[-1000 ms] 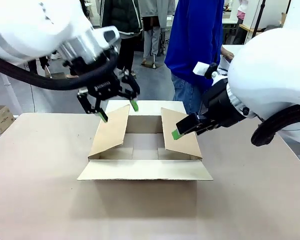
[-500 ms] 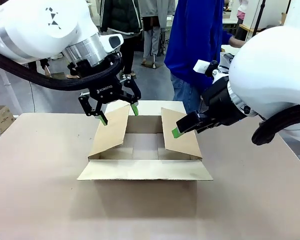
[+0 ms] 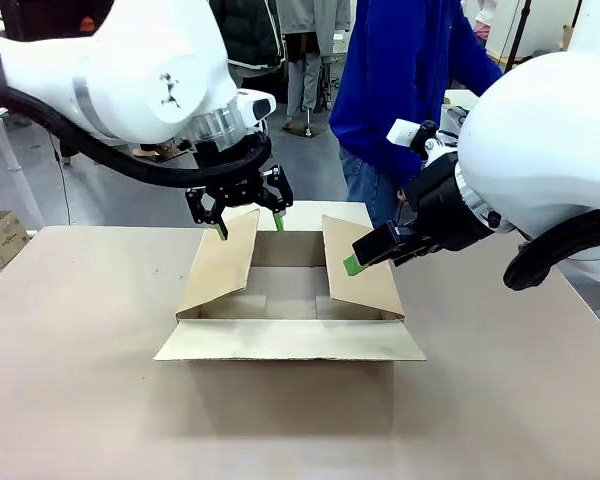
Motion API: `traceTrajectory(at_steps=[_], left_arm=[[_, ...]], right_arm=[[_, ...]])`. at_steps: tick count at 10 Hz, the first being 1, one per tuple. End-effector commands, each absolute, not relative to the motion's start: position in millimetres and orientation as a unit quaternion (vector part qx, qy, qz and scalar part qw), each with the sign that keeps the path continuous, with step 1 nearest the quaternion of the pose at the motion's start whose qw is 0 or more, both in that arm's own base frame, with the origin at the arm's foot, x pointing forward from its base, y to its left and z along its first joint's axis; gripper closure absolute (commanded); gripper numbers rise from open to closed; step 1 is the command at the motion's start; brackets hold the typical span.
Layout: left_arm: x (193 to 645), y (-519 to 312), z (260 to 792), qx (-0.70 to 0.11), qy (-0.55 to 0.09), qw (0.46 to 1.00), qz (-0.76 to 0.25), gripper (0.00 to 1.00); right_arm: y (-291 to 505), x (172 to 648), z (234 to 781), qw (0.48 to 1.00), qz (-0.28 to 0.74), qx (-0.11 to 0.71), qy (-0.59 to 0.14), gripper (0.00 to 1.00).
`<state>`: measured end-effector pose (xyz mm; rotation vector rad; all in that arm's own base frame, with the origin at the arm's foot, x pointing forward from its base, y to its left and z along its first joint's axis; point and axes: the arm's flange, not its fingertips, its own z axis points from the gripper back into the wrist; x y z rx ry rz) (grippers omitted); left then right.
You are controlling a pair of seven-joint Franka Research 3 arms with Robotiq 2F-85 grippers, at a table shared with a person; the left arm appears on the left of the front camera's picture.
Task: Pack the gift set into the box.
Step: Place both hands on the side flaps of the Package Box and spread them outward.
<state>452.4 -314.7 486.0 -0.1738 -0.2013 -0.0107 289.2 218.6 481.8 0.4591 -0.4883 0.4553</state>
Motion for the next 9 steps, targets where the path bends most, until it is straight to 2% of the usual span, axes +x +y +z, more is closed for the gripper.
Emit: traceTrajectory(at_steps=[1, 5, 9], left_arm=[[466.9, -332.5, 470.8, -0.007, -0.134, 0.991, 0.028, 0.0], [464.1, -335.7, 451.1, 0.005, -0.103, 0.995, 0.016, 0.0], [462.5, -323.8, 425.9, 0.07, -0.094, 0.991, 0.059, 0.0]], right_arm=[[217.4, 290.6, 482.6, 0.917, 0.221, 0.227, -0.242, 0.0], [217.4, 290.6, 482.6, 0.917, 0.221, 0.227, -0.242, 0.0], [217.4, 290.6, 482.6, 0.917, 0.221, 0.227, -0.242, 0.0]])
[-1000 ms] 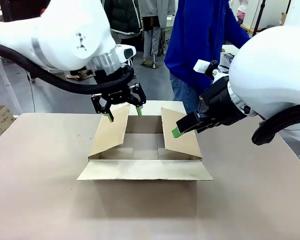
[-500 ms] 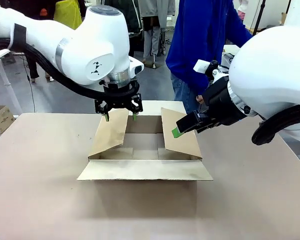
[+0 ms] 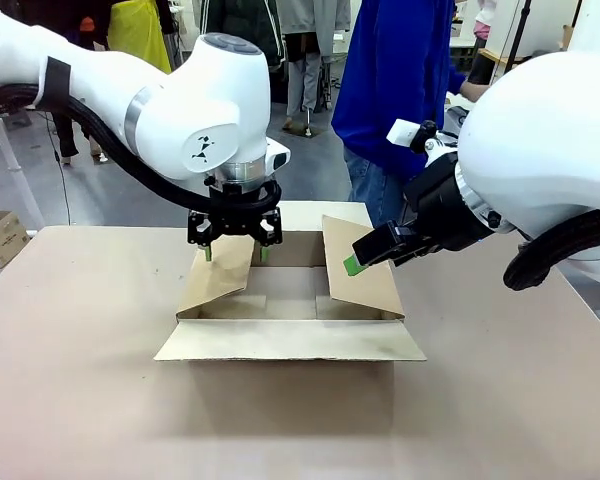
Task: Pack the gift set into the box.
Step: Place both hands on the side flaps of the Package Box and spread them outward.
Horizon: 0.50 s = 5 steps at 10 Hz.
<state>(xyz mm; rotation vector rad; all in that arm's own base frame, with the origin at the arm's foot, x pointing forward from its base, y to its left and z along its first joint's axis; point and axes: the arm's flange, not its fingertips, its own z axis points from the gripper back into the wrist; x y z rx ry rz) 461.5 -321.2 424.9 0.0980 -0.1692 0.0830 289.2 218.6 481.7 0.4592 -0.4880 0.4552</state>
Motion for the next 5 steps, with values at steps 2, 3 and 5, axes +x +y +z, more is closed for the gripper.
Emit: traceTrajectory(at_steps=[2, 3, 5], left_arm=[[460.7, -321.7, 427.8, 0.08, -0.108, 0.989, 0.058, 0.0], [459.8, -320.1, 431.1, 0.078, -0.112, 0.989, 0.063, 0.0], [458.3, -311.3, 438.9, 0.08, -0.124, 0.986, 0.072, 0.0]], right_arm=[[217.4, 290.6, 482.6, 0.917, 0.221, 0.227, -0.242, 0.0], [217.4, 290.6, 482.6, 0.917, 0.221, 0.227, -0.242, 0.0], [217.4, 290.6, 482.6, 0.917, 0.221, 0.227, -0.242, 0.0]])
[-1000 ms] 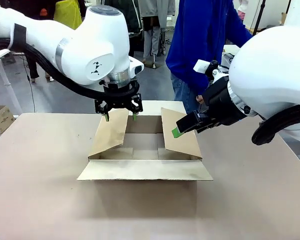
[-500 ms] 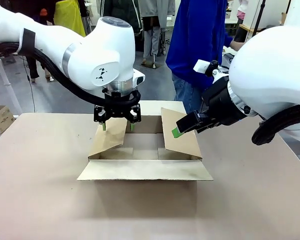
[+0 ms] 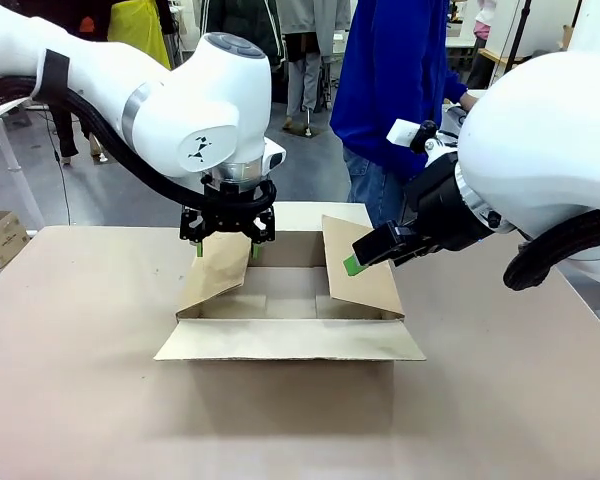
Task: Pack the gift set into the box.
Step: Place both hands on the side flaps of the Package Box and spread them outward.
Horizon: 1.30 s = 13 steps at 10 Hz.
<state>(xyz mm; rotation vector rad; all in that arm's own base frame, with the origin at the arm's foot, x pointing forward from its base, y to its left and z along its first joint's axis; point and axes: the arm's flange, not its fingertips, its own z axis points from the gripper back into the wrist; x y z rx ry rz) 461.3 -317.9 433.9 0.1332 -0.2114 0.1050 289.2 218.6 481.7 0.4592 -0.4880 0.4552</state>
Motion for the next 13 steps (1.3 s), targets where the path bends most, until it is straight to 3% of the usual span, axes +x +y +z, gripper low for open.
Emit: traceTrajectory(at_steps=[1, 6, 13], left_arm=[[458.5, -303.0, 446.3, 0.076, -0.132, 0.985, 0.079, 0.0], [458.6, -242.6, 478.3, 0.05, -0.152, 0.976, 0.149, 0.0], [465.1, -140.9, 452.9, -0.061, -0.083, 0.966, 0.236, 0.0]], right_arm=[[217.4, 290.6, 482.6, 0.917, 0.221, 0.227, -0.242, 0.0], [217.4, 290.6, 482.6, 0.917, 0.221, 0.227, -0.242, 0.0], [217.4, 290.6, 482.6, 0.917, 0.221, 0.227, -0.242, 0.0]])
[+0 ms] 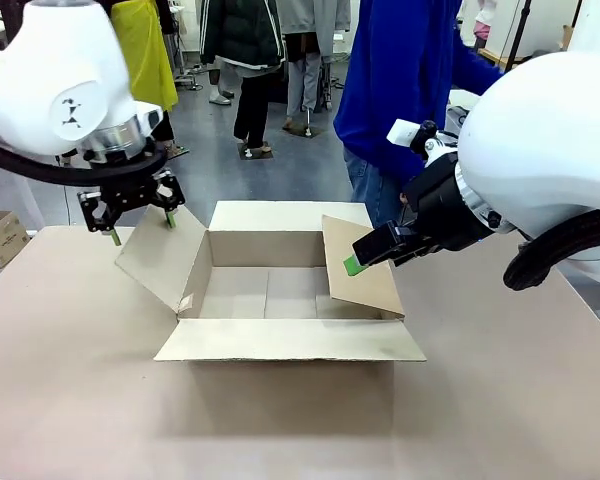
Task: Pack the gift set into the box.
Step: Place both hands on the side flaps of the Package Box and spread them outward.
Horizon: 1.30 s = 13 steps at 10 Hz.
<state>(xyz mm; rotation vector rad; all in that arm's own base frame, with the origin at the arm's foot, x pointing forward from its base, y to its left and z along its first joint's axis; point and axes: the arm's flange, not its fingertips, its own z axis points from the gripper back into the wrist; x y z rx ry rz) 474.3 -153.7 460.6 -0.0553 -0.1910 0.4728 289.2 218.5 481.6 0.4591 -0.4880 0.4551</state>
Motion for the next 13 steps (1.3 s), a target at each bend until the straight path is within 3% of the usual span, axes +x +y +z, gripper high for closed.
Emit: traceTrajectory(at_steps=[1, 3, 4, 10, 12, 13], left_arm=[[467.1, -136.7, 443.7, -0.075, -0.068, 0.967, 0.233, 0.0], [478.8, -123.4, 418.1, -0.159, 0.006, 0.965, 0.21, 0.0], [473.4, -136.5, 441.2, -0.072, -0.063, 0.966, 0.24, 0.0], [473.4, -136.5, 441.2, -0.072, -0.063, 0.966, 0.24, 0.0], [473.4, -136.5, 441.2, -0.072, -0.063, 0.966, 0.24, 0.0], [473.4, -136.5, 441.2, -0.072, -0.063, 0.966, 0.24, 0.0]], right_arm=[[217.4, 290.6, 482.6, 0.917, 0.221, 0.227, -0.242, 0.0], [217.4, 290.6, 482.6, 0.917, 0.221, 0.227, -0.242, 0.0], [217.4, 290.6, 482.6, 0.917, 0.221, 0.227, -0.242, 0.0], [218.5, 289.2, 481.7, 0.919, 0.221, 0.223, -0.237, 0.0], [287.1, 347.1, 509.5, 0.954, 0.207, 0.109, -0.188, 0.0], [320.7, 370.6, 524.3, 0.979, 0.142, 0.036, -0.141, 0.0]])
